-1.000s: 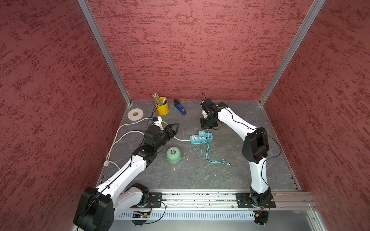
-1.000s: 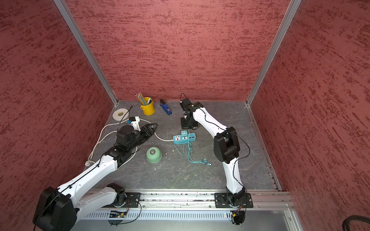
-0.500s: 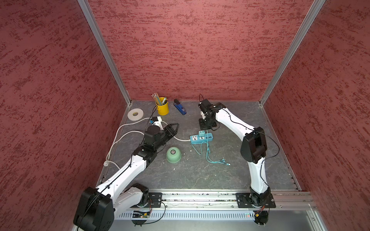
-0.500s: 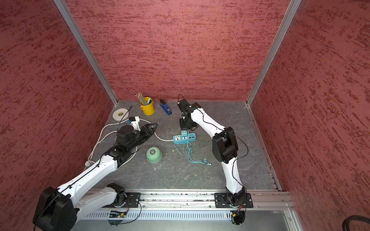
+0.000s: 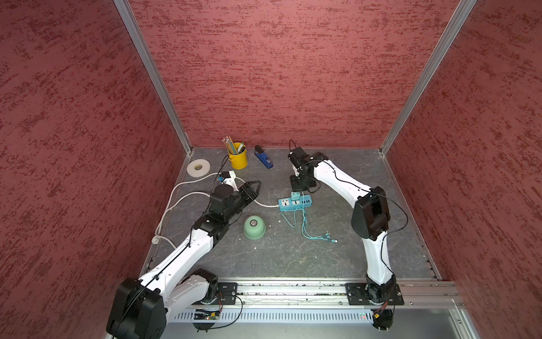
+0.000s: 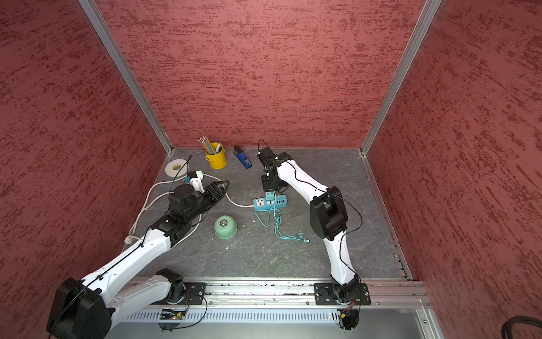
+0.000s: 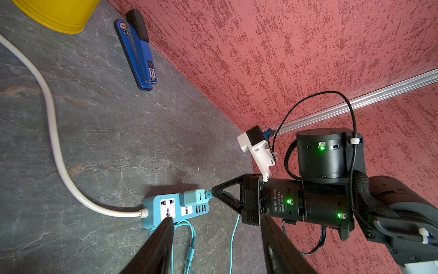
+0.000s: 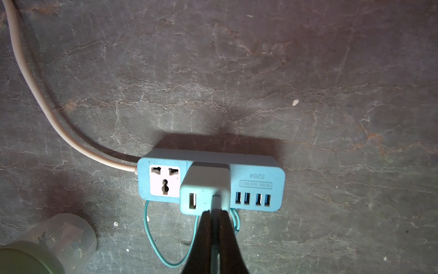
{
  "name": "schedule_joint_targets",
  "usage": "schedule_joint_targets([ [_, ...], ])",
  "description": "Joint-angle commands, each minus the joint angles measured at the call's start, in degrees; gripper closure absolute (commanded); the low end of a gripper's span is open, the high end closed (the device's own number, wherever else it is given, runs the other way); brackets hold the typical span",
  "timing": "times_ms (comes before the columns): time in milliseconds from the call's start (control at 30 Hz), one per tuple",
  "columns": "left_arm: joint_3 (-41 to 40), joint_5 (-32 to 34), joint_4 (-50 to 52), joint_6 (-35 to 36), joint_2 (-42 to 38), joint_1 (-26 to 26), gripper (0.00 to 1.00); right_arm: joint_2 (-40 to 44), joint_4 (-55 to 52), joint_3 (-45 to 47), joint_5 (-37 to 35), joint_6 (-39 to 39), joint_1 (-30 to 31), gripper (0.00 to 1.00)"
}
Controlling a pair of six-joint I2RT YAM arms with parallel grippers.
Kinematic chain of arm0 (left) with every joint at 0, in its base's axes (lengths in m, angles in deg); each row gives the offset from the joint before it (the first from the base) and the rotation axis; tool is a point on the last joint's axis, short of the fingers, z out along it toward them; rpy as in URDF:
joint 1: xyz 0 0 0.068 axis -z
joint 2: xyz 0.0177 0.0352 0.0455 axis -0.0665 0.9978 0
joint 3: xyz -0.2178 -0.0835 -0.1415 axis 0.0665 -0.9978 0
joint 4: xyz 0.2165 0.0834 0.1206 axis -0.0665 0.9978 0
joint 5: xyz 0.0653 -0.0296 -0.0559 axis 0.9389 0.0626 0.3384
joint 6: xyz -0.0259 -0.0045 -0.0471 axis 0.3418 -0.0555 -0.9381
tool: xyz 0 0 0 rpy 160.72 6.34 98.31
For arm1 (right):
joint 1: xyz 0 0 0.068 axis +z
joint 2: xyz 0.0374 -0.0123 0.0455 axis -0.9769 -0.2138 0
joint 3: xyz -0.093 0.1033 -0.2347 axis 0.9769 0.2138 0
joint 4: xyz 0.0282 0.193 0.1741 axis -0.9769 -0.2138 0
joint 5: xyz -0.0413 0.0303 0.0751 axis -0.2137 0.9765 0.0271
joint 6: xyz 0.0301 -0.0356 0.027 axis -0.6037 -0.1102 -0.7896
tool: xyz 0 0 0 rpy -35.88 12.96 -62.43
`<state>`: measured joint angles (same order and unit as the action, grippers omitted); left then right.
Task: Charge the cordless meat grinders
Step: Insert the charging cable into the plug, then pick up the charging cable from the center of the board.
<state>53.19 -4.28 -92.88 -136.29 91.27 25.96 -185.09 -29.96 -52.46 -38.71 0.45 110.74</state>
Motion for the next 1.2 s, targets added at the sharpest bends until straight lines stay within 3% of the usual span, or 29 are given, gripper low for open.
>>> schedule_joint_targets([
  [0, -0.7, 0.0, -0.1, 1.1, -0.6, -0.4, 0.40, -3.4, -2.0, 0.9, 0.0, 0.5, 0.3, 0.83],
  [300, 0.2, -0.2, -0.2, 1.2, -0.8, -0.4, 0.40, -0.2, -3.0, -9.3, -1.2, 1.3, 0.4, 0.35],
  [500, 0.3, -0.1, -0.4, 2.4, -0.7, -0.3, 0.40, 9.5, 5.2, -1.0, -2.1, 2.2, 0.3, 0.12],
  [633, 1.4, -0.3, -0.5, 7.8, -1.3, -0.3, 0.41, 18.4, 11.3, 9.3, -7.2, -0.2, 0.1, 0.11],
  [833, 2.0, -5.2, -6.8, 25.3, -2.7, 1.4, 0.41, 30.5, 15.7, 26.5, -13.0, -5.3, -3.8, 0.12],
  [1000, 5.8, -6.4, -3.3, 49.0, -0.3, 14.4, 0.40, 41.2, 27.2, 46.1, 10.5, -11.2, -22.6, 0.18],
  [1167, 9.2, -5.8, 1.6, 64.8, 7.1, 27.9, 0.38, 45.8, 31.8, 53.6, 15.7, -13.7, -31.8, 0.20],
])
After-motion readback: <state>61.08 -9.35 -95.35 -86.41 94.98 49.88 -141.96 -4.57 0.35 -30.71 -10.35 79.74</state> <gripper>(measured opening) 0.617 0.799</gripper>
